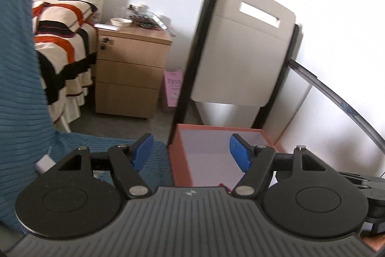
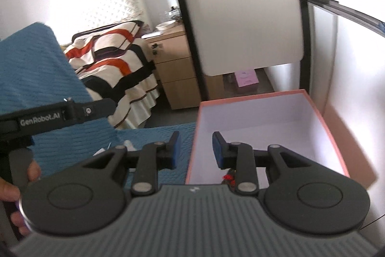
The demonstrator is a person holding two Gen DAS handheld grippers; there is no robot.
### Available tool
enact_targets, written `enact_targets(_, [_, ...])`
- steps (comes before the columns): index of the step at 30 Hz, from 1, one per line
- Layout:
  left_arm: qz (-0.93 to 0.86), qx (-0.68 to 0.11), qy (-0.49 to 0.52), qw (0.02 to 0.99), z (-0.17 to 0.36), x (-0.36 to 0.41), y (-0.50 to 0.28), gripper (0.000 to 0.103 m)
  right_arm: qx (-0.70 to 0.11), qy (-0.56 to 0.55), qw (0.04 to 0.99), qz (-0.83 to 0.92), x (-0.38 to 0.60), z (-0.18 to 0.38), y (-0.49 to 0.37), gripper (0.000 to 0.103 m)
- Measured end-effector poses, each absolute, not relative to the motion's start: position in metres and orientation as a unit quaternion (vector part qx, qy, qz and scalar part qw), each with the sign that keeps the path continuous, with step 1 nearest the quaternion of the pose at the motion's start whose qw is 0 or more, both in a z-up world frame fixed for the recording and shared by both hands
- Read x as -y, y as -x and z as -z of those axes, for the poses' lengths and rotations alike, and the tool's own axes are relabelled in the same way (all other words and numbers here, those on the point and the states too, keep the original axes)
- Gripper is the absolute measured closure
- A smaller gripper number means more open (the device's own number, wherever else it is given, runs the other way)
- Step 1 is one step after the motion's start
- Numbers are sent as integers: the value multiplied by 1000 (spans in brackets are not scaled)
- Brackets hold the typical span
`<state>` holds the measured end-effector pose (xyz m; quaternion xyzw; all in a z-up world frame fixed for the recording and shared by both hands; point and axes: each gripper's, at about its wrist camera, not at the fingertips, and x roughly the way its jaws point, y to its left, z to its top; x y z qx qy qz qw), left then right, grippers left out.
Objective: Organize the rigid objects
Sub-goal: 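Open both tools to drop figurine and USB stick into the box, then withdraw, then move the left tool to the white charger while right tool approaches the fluffy toy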
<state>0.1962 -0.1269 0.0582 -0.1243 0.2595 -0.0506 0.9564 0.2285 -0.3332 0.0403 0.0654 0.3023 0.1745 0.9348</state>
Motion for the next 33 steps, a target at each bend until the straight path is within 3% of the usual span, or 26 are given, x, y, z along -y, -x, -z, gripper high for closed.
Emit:
enact_targets(19, [4, -265, 134, 955, -28, 42, -105, 28, -337, -39, 914, -222, 251, -8, -161, 70])
enact_targets(33, [-21, -282, 143, 948, -8, 13, -85, 28, -359, -30, 905, -227, 226, 13, -145, 70])
